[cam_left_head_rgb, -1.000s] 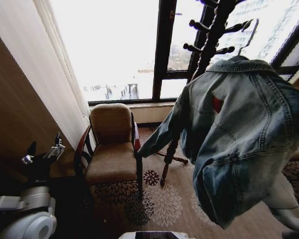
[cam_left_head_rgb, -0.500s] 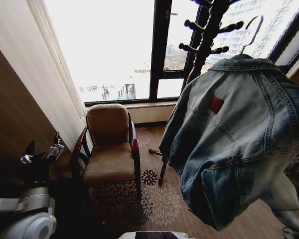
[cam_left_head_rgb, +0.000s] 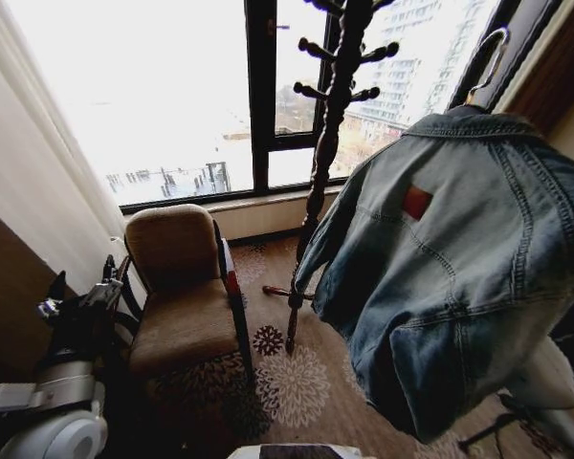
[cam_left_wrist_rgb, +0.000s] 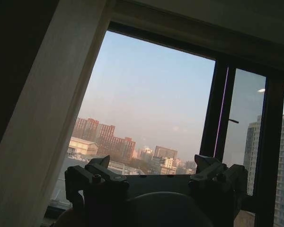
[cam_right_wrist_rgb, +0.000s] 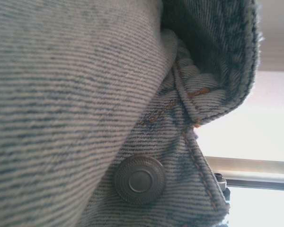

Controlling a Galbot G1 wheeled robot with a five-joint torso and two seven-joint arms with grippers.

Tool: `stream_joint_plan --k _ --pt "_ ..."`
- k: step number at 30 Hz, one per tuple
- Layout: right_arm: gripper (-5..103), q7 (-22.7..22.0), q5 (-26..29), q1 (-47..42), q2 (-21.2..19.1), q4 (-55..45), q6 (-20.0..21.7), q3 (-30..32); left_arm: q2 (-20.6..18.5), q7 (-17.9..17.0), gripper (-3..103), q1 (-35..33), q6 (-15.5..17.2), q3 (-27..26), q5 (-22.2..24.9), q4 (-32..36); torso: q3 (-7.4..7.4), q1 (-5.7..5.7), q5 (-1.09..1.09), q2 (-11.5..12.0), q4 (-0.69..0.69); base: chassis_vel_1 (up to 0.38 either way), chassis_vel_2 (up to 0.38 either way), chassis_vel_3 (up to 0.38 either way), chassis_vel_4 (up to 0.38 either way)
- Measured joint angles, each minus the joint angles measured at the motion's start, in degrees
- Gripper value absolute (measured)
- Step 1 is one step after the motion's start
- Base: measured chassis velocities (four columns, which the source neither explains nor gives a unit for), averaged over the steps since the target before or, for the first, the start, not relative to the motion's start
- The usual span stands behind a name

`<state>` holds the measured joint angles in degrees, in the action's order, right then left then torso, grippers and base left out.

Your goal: Pick up the clothes from the bed and hang them on the clothes hanger.

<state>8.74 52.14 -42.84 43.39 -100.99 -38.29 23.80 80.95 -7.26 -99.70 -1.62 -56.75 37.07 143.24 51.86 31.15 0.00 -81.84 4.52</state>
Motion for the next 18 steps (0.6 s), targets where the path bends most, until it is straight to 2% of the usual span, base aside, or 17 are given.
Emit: stream_joint_plan --k 7,10,18 --pt "16 -0.03 0.04 -0.47 0.08 -0.05 0.00 0.23 -0.09 -0.92 100 -0.03 0.82 0.03 0.07 0.00 0.00 0.00 0.00 0.00 0.04 -0.087 -0.089 -0.084 -0.080" --pt "16 -0.05 0.09 -0.55 0.15 -0.22 -0.01 0.31 -0.28 -1.30 100 0.01 1.09 0.01 0.04 0.00 0.00 -0.01 0.01 0.00 -0.03 -0.009 -0.019 -0.002 -0.005" --pt "16 -0.36 0.81 -0.99 0.26 -0.92 -0.01 0.63 -0.41 -1.41 100 0.07 1.08 -0.02 0.05 0.00 0.00 0.00 0.00 0.00 -0.02 0.000 0.000 0.000 0.000"
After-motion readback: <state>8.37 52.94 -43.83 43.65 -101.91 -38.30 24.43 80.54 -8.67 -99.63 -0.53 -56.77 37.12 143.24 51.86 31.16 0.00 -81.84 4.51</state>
